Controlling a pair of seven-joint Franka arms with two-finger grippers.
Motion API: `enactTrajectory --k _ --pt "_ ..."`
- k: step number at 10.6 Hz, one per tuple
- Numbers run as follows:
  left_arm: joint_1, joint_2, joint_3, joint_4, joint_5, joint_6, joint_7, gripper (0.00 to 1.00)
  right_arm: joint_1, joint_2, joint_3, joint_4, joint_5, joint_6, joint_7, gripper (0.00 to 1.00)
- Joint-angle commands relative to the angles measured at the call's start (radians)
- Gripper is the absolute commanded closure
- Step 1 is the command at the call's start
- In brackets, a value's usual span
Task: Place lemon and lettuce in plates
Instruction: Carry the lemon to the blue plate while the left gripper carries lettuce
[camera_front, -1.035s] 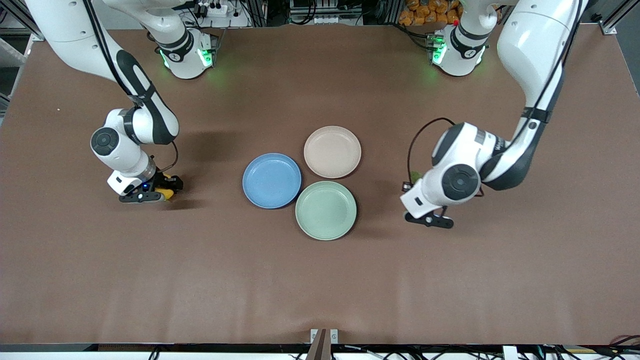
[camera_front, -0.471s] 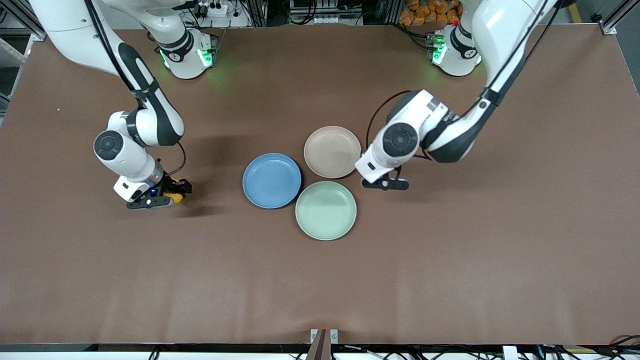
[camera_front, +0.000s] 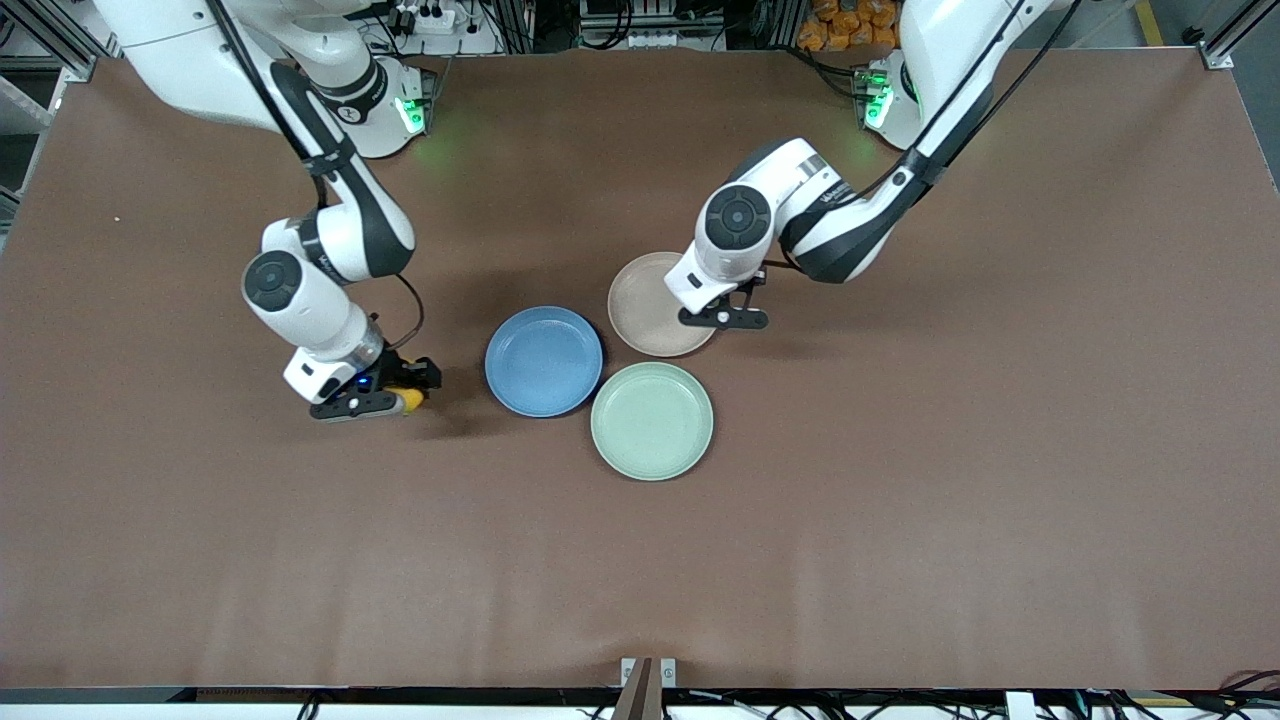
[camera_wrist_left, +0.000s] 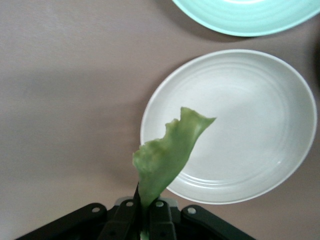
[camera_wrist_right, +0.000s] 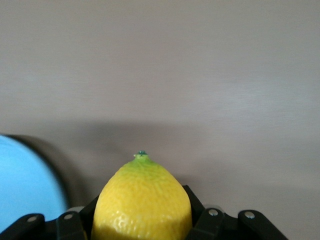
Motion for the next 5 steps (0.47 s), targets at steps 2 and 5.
enactTrajectory --k 2,5 --pt "-0.062 0.044 0.006 0.006 0.019 0.118 -0.108 1.0 0.024 0.0 0.08 0.017 0.012 -0.015 0.156 0.85" --pt "-0.135 0.105 0.039 0.059 0.022 0.131 -0.158 1.0 0.059 0.032 0.105 0.034 0.003 -0.012 0.29 0.85"
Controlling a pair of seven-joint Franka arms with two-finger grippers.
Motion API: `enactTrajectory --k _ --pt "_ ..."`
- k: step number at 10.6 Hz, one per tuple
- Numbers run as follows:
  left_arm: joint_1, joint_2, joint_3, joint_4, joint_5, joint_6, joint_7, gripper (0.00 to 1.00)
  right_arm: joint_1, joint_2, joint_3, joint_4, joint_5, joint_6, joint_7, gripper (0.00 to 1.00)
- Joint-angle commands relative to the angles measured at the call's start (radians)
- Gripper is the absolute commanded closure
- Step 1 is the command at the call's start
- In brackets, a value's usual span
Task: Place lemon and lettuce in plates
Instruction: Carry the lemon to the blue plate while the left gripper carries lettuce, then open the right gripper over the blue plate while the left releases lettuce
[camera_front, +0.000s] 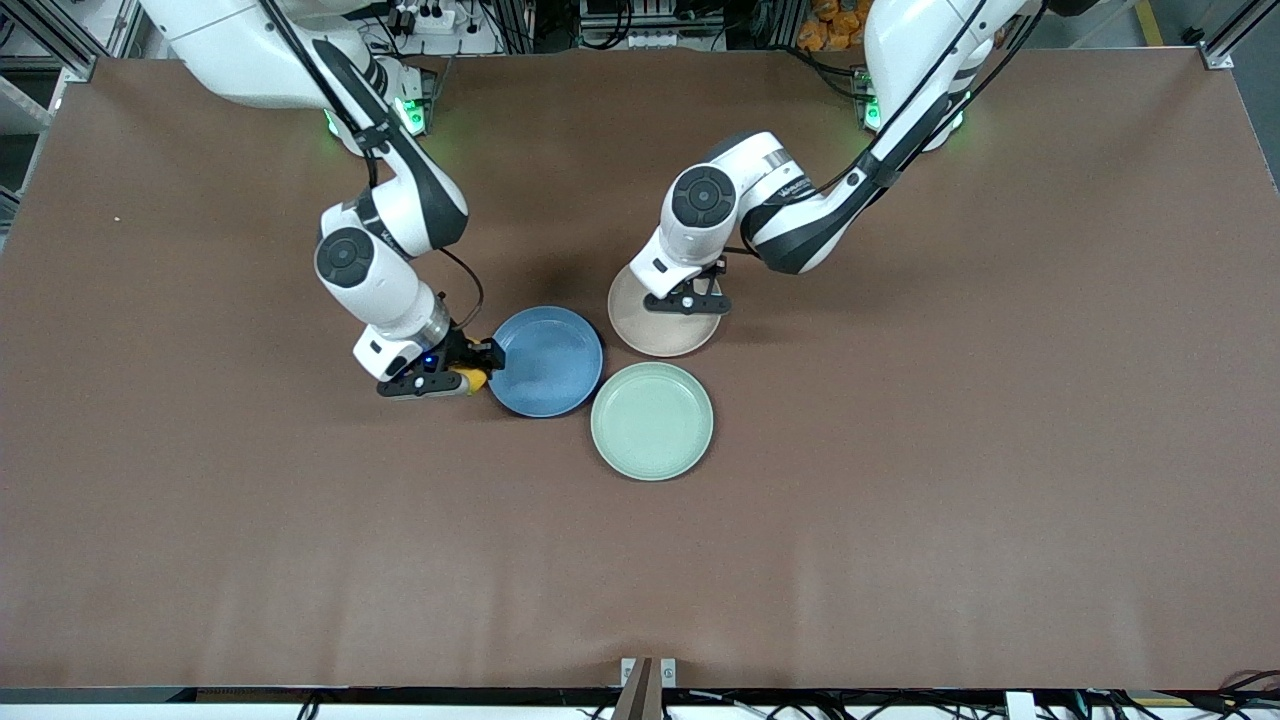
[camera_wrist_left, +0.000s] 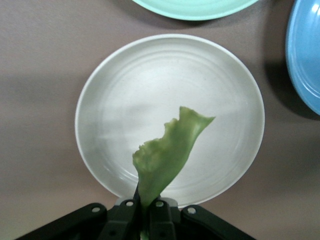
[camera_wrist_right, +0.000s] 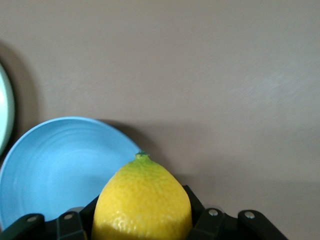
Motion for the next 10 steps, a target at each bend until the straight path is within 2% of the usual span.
enactTrajectory --k 1,3,5,7,8,9,10 --pt "-0.107 0.05 0.078 0.069 0.022 0.005 -0.071 1.0 0.028 0.037 0.016 0.033 0.003 -0.011 0.103 0.85" --pt "-0.214 0.07 0.167 0.1 0.021 0.005 -0.075 1.0 0.075 0.081 0.016 0.059 -0.003 -0.011 0.175 0.85" --pt "-0.236 0.095 0.185 0.125 0.022 0.005 -0.067 1.0 0.113 0.123 0.013 0.094 -0.008 -0.011 0.223 0.85" --pt "-0.238 0.101 0.185 0.131 0.021 0.005 -0.073 1.0 0.135 0.144 0.013 0.102 -0.055 -0.011 0.264 0.85" --pt "-0.238 0.102 0.185 0.132 0.021 0.005 -0.074 0.87 0.138 0.163 0.012 0.108 -0.101 -0.011 0.299 0.85" --pt "-0.239 0.104 0.185 0.131 0.021 0.005 -0.075 0.53 0.141 0.186 0.012 0.127 -0.153 -0.011 0.345 0.85" --pt "-0.238 0.104 0.187 0.131 0.024 0.005 -0.073 0.03 0.141 0.201 0.012 0.131 -0.202 -0.011 0.383 0.85"
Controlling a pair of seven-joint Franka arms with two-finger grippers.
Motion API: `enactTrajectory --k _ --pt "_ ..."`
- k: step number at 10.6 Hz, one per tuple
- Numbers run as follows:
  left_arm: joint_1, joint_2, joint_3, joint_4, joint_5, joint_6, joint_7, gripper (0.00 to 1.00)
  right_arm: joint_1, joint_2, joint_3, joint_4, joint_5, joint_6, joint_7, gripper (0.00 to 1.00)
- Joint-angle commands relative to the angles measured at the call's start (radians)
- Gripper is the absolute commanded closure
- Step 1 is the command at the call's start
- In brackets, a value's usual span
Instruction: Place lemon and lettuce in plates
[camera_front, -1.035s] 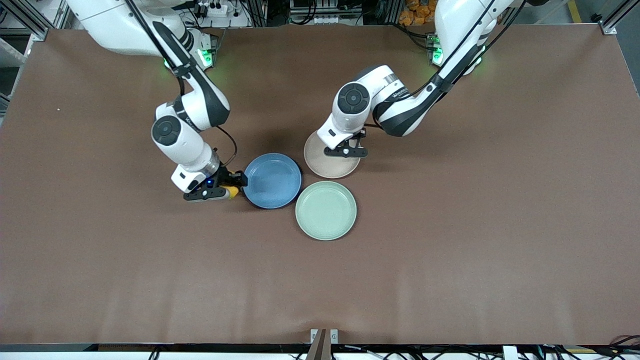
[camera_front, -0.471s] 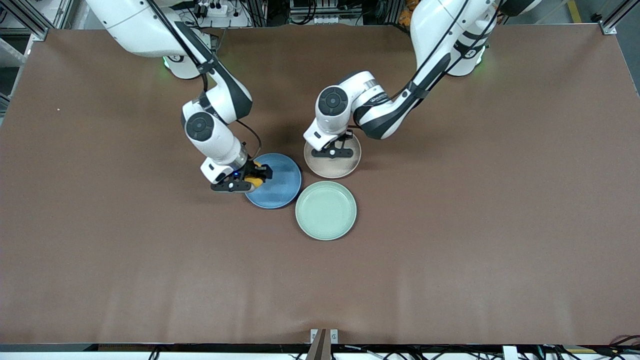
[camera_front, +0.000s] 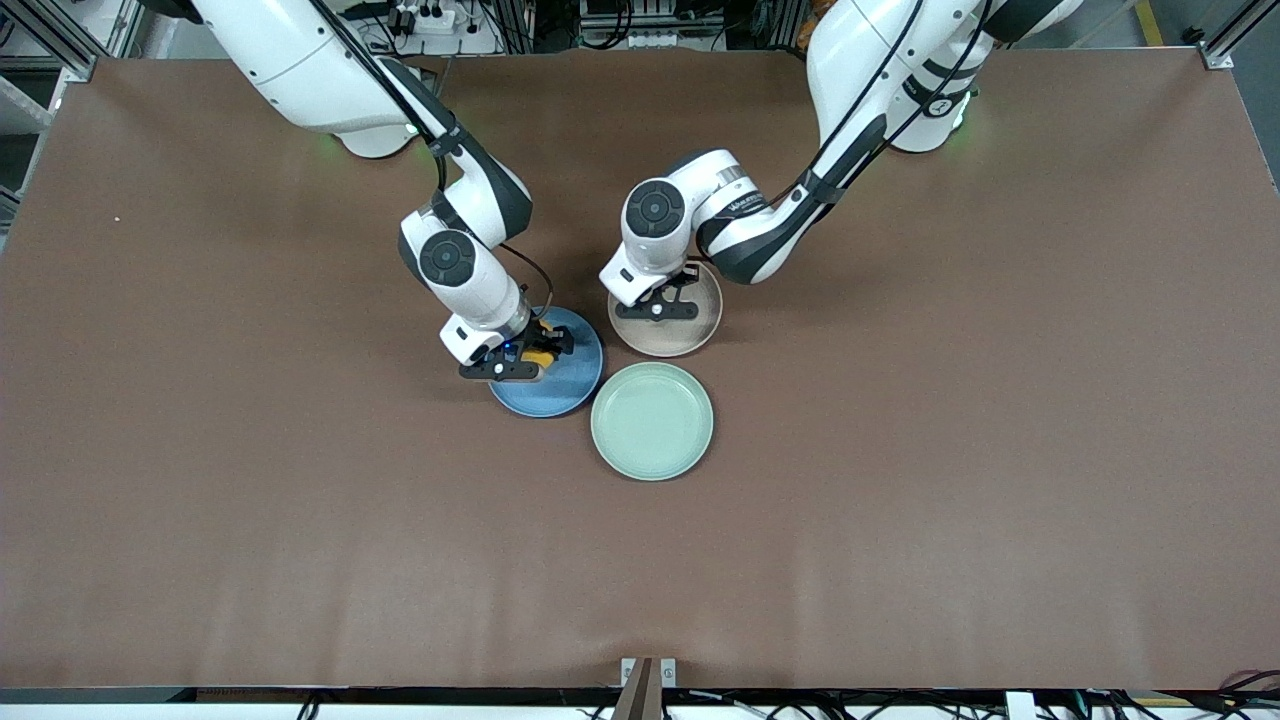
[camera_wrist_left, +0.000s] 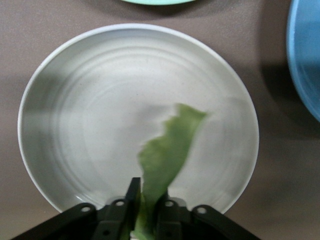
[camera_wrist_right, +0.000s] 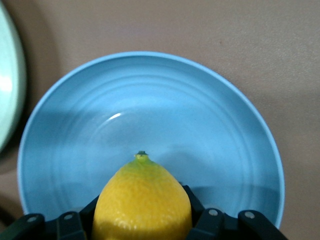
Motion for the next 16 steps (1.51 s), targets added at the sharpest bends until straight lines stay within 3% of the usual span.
enactTrajectory --k 1,2,3,4,5,7,10,12,14,16 --pt "-0.019 0.011 0.005 0.017 0.045 -0.001 -0.03 0.0 0.006 0.049 0.0 0.045 -0.092 -0.009 0.092 0.83" --pt "-0.019 0.011 0.005 0.017 0.05 -0.001 -0.03 0.0 0.006 0.052 0.0 0.045 -0.094 -0.009 0.096 0.82" --pt "-0.019 0.009 0.005 0.017 0.05 -0.001 -0.03 0.0 0.006 0.052 0.0 0.045 -0.094 -0.011 0.096 0.59" --pt "-0.015 0.004 0.005 0.017 0.05 -0.003 -0.03 0.0 0.006 0.052 -0.002 0.045 -0.094 -0.011 0.103 0.15" --pt "-0.007 -0.003 0.005 0.017 0.05 -0.003 -0.03 0.0 0.005 0.048 -0.002 0.046 -0.094 -0.013 0.109 0.0" --pt "0.004 -0.022 0.025 0.02 0.05 -0.003 -0.028 0.0 -0.008 0.036 0.0 0.066 -0.091 -0.048 0.108 0.0" --pt "0.005 -0.031 0.101 0.062 0.052 -0.006 -0.021 0.0 -0.011 0.02 0.003 0.175 -0.08 -0.277 0.111 0.0" --pt "0.007 -0.031 0.163 0.1 0.055 -0.007 0.013 0.0 -0.035 -0.018 0.004 0.214 -0.076 -0.36 0.084 0.0" --pt "0.022 -0.031 0.221 0.108 0.055 -0.007 0.111 0.0 -0.067 -0.078 0.0 0.244 0.017 -0.454 -0.028 0.0" --pt "0.111 -0.029 0.226 0.109 0.055 -0.007 0.243 0.0 -0.109 -0.141 -0.008 0.275 0.044 -0.598 -0.175 0.0"
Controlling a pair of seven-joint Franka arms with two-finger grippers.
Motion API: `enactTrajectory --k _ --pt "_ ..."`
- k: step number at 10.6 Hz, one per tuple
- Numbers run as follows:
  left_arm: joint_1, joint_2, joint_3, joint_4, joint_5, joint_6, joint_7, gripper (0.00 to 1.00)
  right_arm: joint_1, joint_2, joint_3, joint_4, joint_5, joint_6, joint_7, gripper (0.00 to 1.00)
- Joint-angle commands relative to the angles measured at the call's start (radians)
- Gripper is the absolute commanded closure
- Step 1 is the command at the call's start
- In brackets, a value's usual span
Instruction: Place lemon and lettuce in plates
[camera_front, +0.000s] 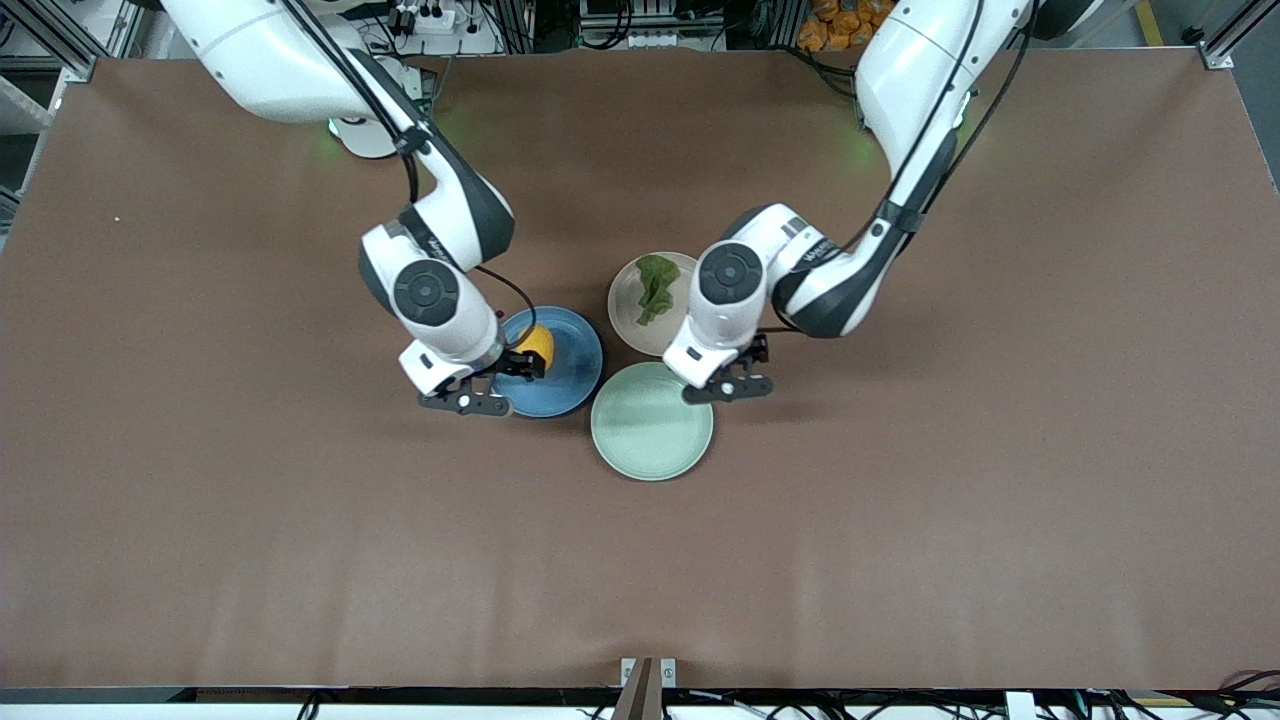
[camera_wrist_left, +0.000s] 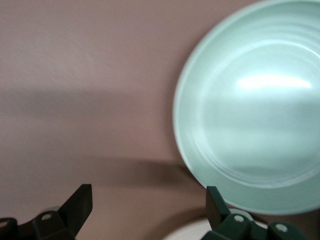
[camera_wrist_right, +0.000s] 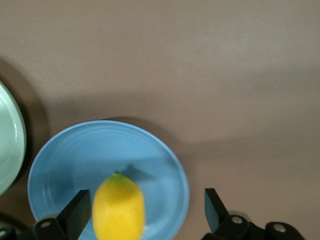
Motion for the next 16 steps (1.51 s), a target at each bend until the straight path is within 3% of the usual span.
enactTrajectory --k 1,4,10,11,14,16 --pt "0.103 -0.008 -0.004 -0.006 0.022 -0.007 0.159 0.0 -0.041 -0.092 -0.017 -0.002 0.033 -0.092 -0.113 0.0" --pt "0.21 0.001 -0.001 -0.006 0.022 -0.007 0.328 0.0 -0.088 -0.161 -0.067 -0.011 0.025 -0.165 -0.234 0.0" --pt "0.284 0.001 0.021 -0.014 0.027 -0.015 0.442 0.0 -0.127 -0.261 -0.225 -0.016 0.027 -0.23 -0.452 0.0" --pt "0.284 0.001 0.054 -0.016 0.027 -0.016 0.478 0.0 -0.127 -0.276 -0.253 -0.014 0.027 -0.266 -0.462 0.0" --pt "0.305 -0.074 0.064 -0.173 0.025 -0.019 0.537 0.0 -0.125 -0.324 -0.31 -0.01 0.028 -0.284 -0.506 0.0" --pt "0.305 -0.192 0.064 -0.256 0.024 -0.051 0.558 0.0 -0.121 -0.363 -0.339 -0.001 0.032 -0.319 -0.506 0.0"
